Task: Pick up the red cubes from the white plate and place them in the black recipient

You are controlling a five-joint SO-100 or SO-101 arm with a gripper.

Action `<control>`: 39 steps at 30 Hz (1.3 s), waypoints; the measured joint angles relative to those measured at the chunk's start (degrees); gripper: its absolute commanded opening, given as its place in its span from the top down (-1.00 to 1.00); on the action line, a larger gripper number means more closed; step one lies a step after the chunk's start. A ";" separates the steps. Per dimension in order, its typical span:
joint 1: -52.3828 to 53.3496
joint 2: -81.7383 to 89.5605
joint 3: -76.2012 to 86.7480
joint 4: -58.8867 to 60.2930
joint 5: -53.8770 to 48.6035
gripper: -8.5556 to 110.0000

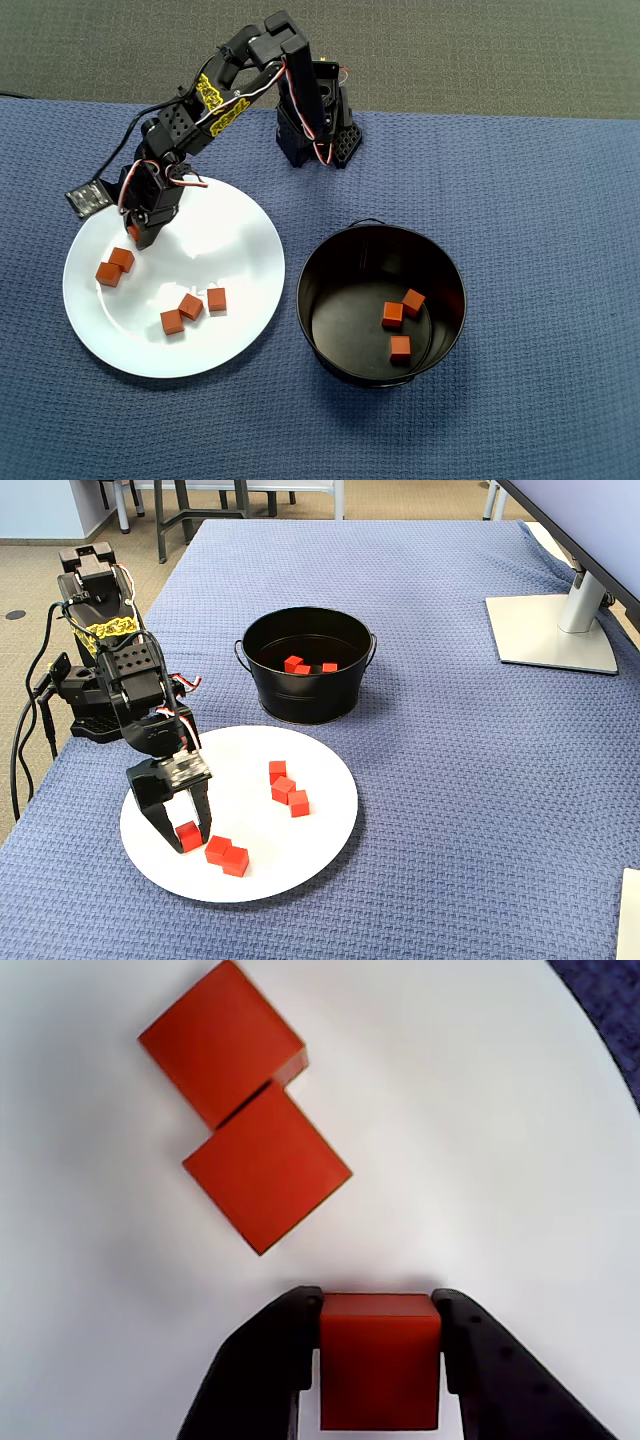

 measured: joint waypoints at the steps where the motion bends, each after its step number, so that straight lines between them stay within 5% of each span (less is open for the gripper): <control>1: -0.79 0.79 -0.35 0.70 3.08 0.86; 10: -10.28 24.17 -7.03 25.22 37.79 0.86; 17: -29.71 39.81 -9.14 39.64 63.37 0.86; 18: -33.40 40.96 -9.14 40.17 66.53 0.81; 20: -40.52 42.28 -9.14 40.08 72.33 0.28; 22: -47.55 42.45 -8.53 39.38 75.59 0.20; 27: -59.24 40.96 -10.37 43.33 74.09 0.29; 33: -39.64 40.78 -13.27 43.86 57.13 0.42; 39: -20.13 34.80 -5.10 30.06 41.13 0.49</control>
